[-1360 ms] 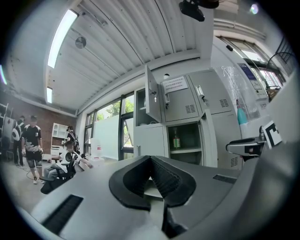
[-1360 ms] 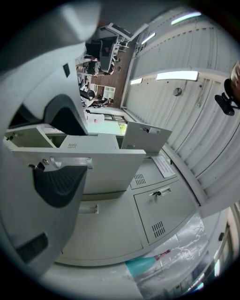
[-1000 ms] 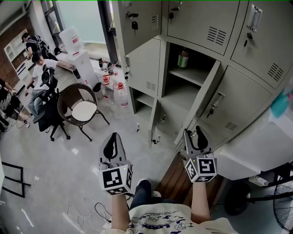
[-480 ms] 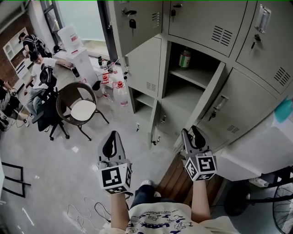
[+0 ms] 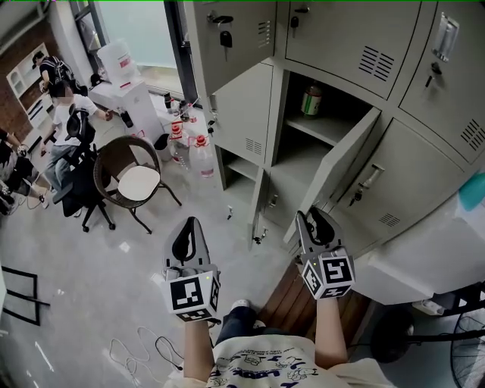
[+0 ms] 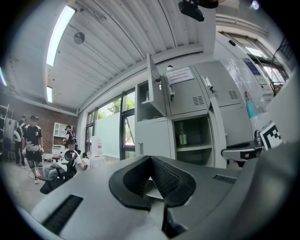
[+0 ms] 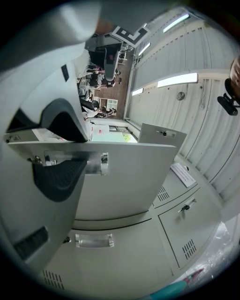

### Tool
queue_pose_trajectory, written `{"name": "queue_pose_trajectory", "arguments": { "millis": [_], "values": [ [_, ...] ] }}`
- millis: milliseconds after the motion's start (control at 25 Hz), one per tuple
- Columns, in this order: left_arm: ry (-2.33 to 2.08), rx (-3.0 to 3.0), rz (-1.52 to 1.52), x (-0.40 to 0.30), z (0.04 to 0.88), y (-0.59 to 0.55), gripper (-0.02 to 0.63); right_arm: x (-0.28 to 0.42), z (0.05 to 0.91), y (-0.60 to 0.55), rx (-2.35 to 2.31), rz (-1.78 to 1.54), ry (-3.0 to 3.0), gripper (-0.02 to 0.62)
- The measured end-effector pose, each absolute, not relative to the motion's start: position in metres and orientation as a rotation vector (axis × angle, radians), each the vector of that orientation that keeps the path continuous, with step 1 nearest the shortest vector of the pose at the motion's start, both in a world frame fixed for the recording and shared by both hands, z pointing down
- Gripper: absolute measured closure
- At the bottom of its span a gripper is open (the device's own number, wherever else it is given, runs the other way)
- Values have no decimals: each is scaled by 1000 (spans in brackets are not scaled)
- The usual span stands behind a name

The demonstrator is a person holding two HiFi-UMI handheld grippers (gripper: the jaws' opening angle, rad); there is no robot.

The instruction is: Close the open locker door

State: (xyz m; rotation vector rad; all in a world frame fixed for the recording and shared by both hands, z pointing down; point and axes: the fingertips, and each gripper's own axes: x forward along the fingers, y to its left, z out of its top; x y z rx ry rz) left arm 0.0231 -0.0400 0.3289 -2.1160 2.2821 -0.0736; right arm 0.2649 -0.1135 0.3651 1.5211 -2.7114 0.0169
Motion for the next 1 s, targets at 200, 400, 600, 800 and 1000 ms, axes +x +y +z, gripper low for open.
{"name": "queue_pose_trajectory", "arguments": {
  "millis": [200, 400, 600, 800, 1000],
  "values": [
    [2302, -2109, -73, 13, 336, -44, 603, 250, 365, -126, 1505, 1, -2713, 477],
    [2311, -2109, -57, 3, 345, -53, 603, 234, 365, -139, 1500, -23, -2711, 482],
    [2302, -2117, -37, -6, 355, -71, 603, 218, 365, -157, 1509, -48, -2716, 485],
    [2273, -2134, -29, -16, 362, -96, 603, 204, 366, -177, 1519, -75, -2721, 488],
    [2245, -2144, -17, -32, 365, -122, 603, 189, 366, -201, 1553, -103, -2709, 492]
  ]
}}
